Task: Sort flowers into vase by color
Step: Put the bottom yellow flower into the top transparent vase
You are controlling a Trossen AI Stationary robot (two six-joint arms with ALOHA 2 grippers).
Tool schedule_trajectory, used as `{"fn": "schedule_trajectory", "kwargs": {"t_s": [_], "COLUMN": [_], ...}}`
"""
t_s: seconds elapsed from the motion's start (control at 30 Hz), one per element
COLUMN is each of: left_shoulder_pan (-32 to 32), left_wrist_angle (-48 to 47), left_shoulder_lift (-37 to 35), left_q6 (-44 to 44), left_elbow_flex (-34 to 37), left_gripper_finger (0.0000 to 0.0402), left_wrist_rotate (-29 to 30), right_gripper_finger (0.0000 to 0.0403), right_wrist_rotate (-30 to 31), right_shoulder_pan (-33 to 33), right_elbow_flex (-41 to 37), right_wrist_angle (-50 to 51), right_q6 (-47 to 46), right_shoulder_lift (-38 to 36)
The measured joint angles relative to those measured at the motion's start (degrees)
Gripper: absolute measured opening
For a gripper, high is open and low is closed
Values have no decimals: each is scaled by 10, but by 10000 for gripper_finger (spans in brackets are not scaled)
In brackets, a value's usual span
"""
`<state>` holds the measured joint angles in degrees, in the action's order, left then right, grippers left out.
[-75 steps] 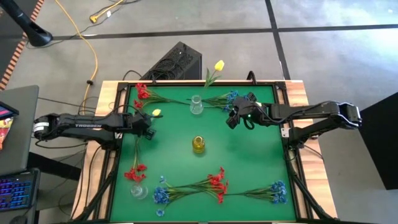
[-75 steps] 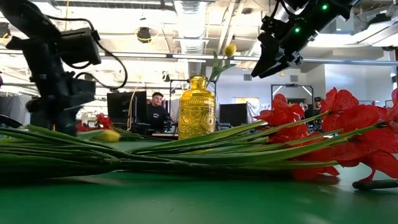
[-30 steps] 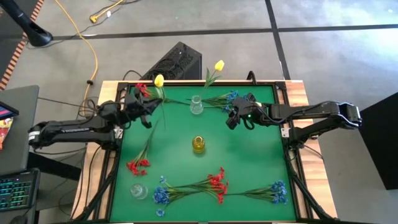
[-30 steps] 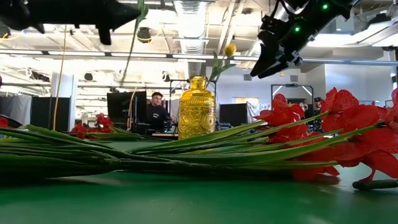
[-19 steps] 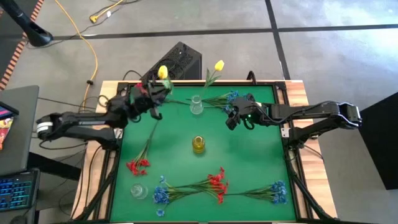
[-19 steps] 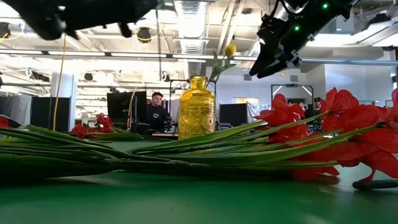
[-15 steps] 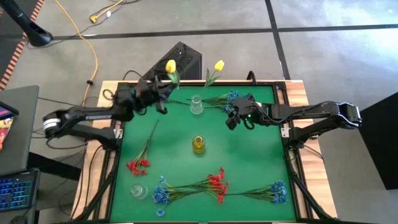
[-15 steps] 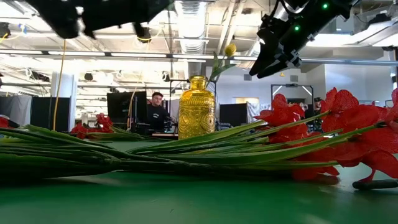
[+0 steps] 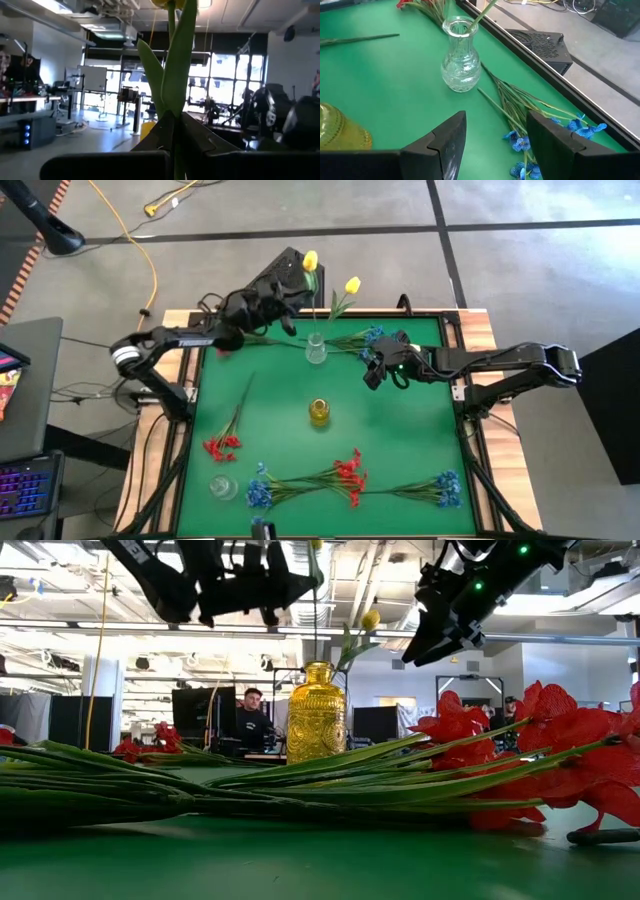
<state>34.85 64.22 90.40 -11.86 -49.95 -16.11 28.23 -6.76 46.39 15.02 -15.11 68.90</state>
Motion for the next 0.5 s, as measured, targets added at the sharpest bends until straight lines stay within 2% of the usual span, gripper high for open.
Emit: {"fn": "schedule_trajectory", "kwargs": {"t_s": [0.33,0.5], "left_shoulder_pan": [14,11], "left_wrist_angle": [-14,-61], "left_shoulder_lift": [8,8], "left_q6": [9,36], "left_elbow_flex": [1,1], "left_gripper_finger": [2,2], "left_wrist_rotate": [-6,-6], "right_gripper_finger": [234,234], "right_wrist_rotate": [0,0], "right_shoulder_pan": [0,0], "right_elbow_flex": [0,0], "right_wrist_angle": [2,1], "right_q6": [2,1], "right_shoulder_lift": [0,0]}}
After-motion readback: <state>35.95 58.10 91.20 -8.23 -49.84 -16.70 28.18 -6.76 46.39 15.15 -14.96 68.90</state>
